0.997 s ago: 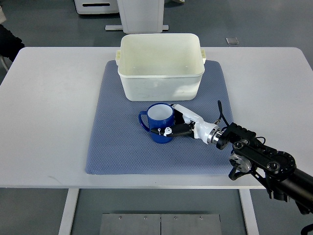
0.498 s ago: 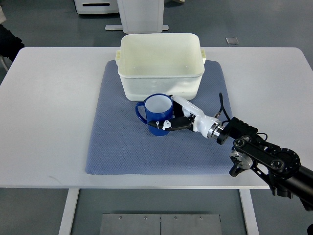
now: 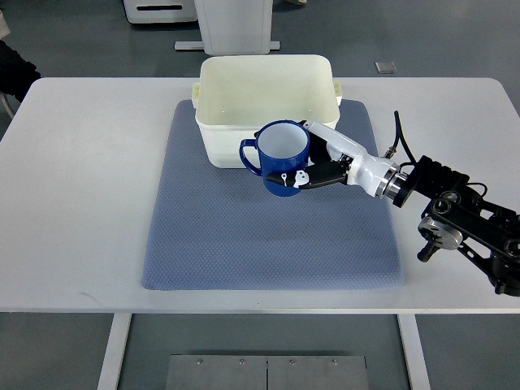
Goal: Place cup in box with right hand
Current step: 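Lift the blue mug with the right hand up over the white tub, then lower the mug into the tub and open the right hand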
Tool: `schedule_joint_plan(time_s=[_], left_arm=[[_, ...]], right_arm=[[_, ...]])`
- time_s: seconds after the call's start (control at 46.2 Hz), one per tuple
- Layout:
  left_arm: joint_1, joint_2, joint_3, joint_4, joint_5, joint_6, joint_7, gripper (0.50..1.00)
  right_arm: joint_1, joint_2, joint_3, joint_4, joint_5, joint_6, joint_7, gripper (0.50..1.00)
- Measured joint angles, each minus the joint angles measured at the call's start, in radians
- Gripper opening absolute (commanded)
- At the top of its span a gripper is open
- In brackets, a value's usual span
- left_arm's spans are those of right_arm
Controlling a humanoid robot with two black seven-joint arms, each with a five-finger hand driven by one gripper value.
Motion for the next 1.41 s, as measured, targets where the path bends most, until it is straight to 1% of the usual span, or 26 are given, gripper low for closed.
schedule_joint_plan(time_s=[0.173, 0.325, 0.542, 0.823, 1.105, 1.278, 1.408], left_arm=[[-0.001, 0.000, 0.000, 0.000, 0.000, 0.000, 0.000, 1.000], [-0.001, 0.000, 0.000, 0.000, 0.000, 0.000, 0.000, 1.000], [-0.001, 0.000, 0.000, 0.000, 0.000, 0.000, 0.000, 1.000], [-0.001, 0.000, 0.000, 0.000, 0.000, 0.000, 0.000, 1.000], [-0.001, 0.000, 0.000, 0.000, 0.000, 0.000, 0.000, 1.000], [-0.001, 0.000, 0.000, 0.000, 0.000, 0.000, 0.000, 1.000], [0.000, 0.000, -0.001, 0.000, 0.000, 0.000, 0.000, 1.000]], right_arm=[[0.058, -0.016, 0.006, 0.002, 0.043, 0.004, -0.013, 0.500], [0.123, -0.017, 0.025, -0.005, 0.092, 0.001, -0.046, 0.500], [0.196, 0.006, 0.027, -0.055, 0.106, -0.018, -0.084, 0.500], [0.232, 0.107, 0.026, -0.162, 0.106, -0.094, -0.124, 0.500], [0.233, 0.187, 0.027, -0.242, 0.106, -0.177, -0.134, 0.500], [0.229, 0.223, 0.034, -0.276, 0.106, -0.245, -0.138, 0.500], [0.226, 0.246, 0.037, -0.289, 0.106, -0.307, -0.161, 0.500]])
